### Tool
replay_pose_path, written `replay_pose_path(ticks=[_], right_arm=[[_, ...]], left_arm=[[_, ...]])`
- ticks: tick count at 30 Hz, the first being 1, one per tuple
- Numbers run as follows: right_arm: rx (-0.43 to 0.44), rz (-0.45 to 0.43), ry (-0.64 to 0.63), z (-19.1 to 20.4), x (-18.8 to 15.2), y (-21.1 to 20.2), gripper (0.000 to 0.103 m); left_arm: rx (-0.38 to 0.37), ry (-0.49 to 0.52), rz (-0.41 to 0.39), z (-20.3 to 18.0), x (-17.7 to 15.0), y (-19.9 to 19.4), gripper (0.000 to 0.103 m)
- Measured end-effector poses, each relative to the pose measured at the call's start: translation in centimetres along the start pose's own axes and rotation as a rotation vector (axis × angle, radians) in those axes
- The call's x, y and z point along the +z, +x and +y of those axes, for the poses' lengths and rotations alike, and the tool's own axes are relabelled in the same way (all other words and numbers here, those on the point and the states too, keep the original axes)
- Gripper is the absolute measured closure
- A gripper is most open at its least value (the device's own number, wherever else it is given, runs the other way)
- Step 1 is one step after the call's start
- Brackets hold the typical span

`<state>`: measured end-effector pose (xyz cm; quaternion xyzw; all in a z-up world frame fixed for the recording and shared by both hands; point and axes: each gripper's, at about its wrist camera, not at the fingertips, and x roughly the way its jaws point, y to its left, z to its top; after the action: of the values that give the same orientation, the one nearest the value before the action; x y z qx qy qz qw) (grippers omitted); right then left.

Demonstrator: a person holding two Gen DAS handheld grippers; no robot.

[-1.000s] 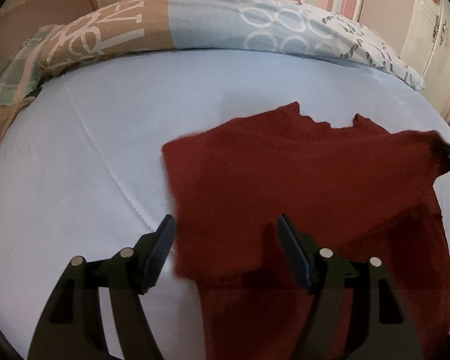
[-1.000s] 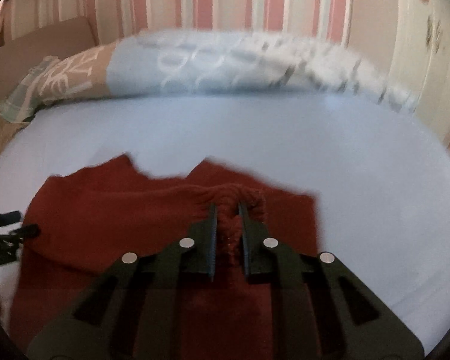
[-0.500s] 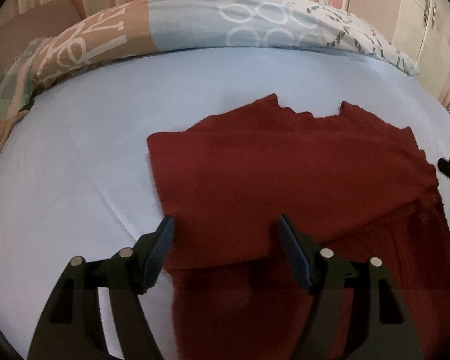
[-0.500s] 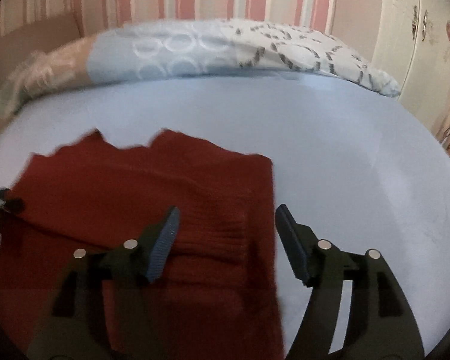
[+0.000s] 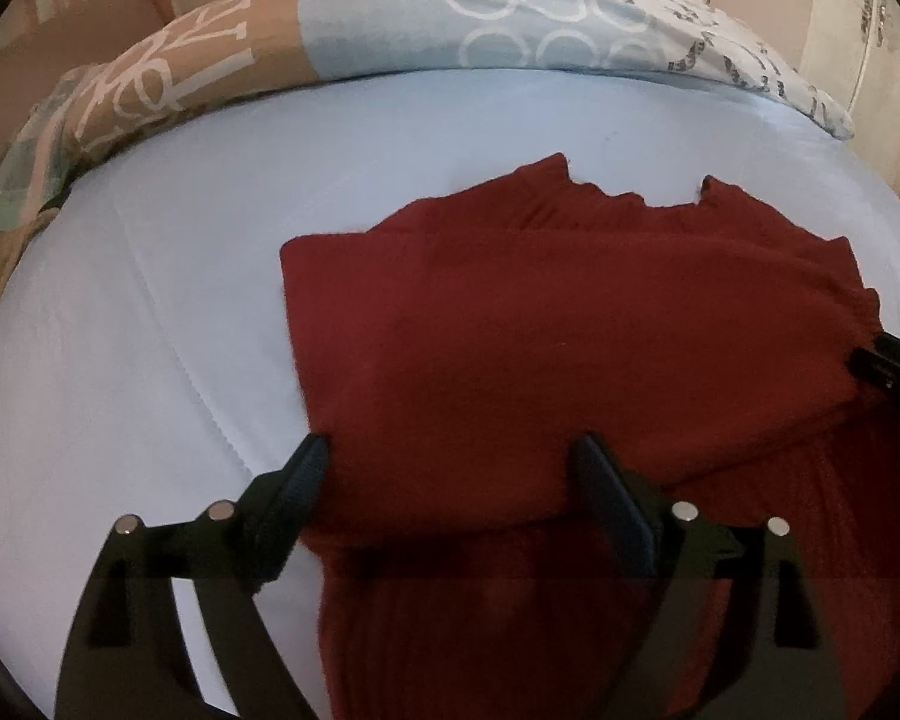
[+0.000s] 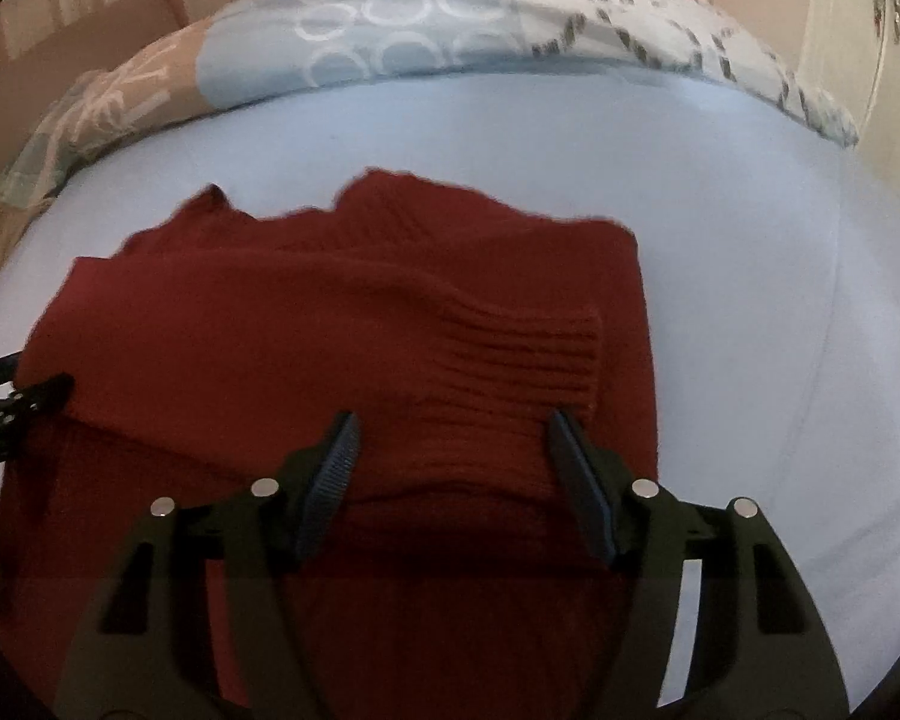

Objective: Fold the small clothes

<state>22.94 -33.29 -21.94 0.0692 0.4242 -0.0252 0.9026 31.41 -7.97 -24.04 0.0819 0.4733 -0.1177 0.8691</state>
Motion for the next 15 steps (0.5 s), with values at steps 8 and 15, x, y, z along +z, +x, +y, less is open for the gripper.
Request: replay_pose_path(ticks=[8,15], right_arm=[[0.029,-0.181,-0.011,2.1,-3.2,-9.4,0.02],[0.003,-0.196,-0.04,3.9,-7.9,-13.8,0.019]], left_arm=[[-0.067,-0.048,-0.03,0.5,-3.1,-5.6,0.017],[-0.055,-0.034,-0.033,0.5,-8.9,-10.5,0.017]])
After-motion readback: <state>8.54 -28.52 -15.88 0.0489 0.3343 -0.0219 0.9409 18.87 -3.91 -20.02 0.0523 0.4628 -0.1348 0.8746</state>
